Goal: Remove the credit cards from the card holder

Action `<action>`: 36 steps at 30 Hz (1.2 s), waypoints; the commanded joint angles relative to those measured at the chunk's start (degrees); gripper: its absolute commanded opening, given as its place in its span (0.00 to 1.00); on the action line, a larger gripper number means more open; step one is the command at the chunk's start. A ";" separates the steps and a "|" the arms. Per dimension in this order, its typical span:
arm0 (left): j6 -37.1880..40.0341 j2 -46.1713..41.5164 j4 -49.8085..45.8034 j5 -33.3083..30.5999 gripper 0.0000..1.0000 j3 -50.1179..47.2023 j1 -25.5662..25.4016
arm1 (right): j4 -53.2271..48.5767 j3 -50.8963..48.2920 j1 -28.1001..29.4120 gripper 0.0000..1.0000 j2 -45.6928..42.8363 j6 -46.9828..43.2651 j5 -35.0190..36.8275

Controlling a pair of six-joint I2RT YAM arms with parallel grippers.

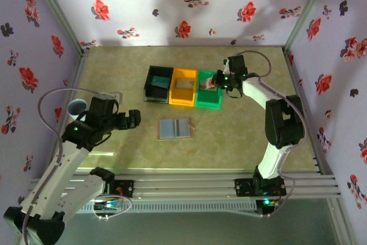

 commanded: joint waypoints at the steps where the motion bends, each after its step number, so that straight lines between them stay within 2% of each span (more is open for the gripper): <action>1: 1.54 0.05 1.26 -0.26 1.00 -0.79 0.44 | -0.57 2.84 0.48 0.00 1.81 -1.30 -0.75; 15: 1.97 0.31 1.70 -0.16 1.00 -0.97 0.51 | 2.99 6.43 0.61 0.00 8.72 0.04 -2.52; 36: 2.24 0.24 2.09 -0.05 1.00 -1.17 0.59 | 0.89 11.68 0.77 0.00 13.79 -0.31 -1.39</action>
